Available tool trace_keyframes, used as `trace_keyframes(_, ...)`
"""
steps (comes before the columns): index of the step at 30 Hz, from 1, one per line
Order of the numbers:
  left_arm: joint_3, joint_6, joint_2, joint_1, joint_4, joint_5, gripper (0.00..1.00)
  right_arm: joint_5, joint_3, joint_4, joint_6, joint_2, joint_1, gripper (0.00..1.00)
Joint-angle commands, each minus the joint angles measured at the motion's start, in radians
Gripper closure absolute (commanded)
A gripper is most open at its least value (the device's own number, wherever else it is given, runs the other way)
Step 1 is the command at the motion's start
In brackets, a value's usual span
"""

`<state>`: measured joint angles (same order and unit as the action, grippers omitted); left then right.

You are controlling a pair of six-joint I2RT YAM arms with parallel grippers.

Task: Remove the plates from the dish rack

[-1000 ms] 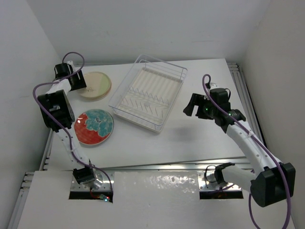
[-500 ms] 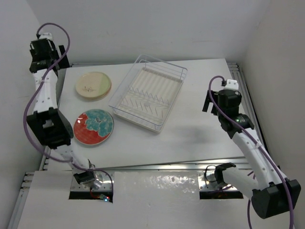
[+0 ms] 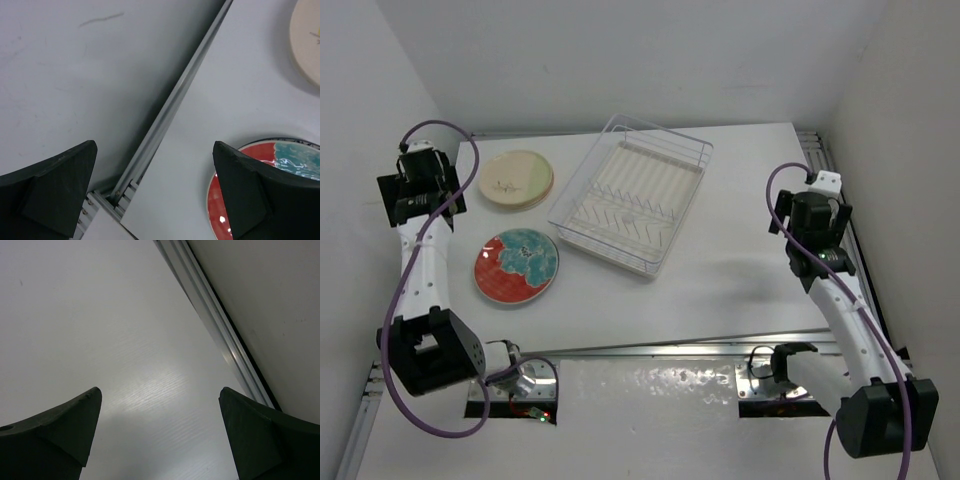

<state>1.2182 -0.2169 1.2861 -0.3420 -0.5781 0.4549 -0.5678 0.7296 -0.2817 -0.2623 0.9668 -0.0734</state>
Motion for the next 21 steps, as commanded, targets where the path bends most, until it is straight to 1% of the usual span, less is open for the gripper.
trace_keyframes(1, -0.006, 0.068, -0.085, -0.002, 0.043, 0.059, 0.00, 0.012, 0.001, 0.075, 0.046, 0.003, 0.003, 0.01)
trace_keyframes(6, -0.028, 0.071, -0.093, -0.002, 0.054, 0.122, 0.00, 0.031, -0.012, 0.088, 0.063, 0.000, 0.001, 0.01)
trace_keyframes(9, -0.040, 0.071, -0.093, -0.002, 0.057, 0.130, 0.00, 0.042, -0.013, 0.091, 0.058, 0.003, 0.003, 0.01)
trace_keyframes(17, -0.054, 0.073, -0.108, -0.002, 0.069, 0.123, 0.00, 0.069, -0.007, 0.090, 0.054, 0.012, 0.001, 0.01)
trace_keyframes(21, -0.054, 0.079, -0.137, -0.002, 0.078, 0.084, 0.00, 0.083, -0.007, 0.088, 0.046, 0.015, 0.001, 0.01)
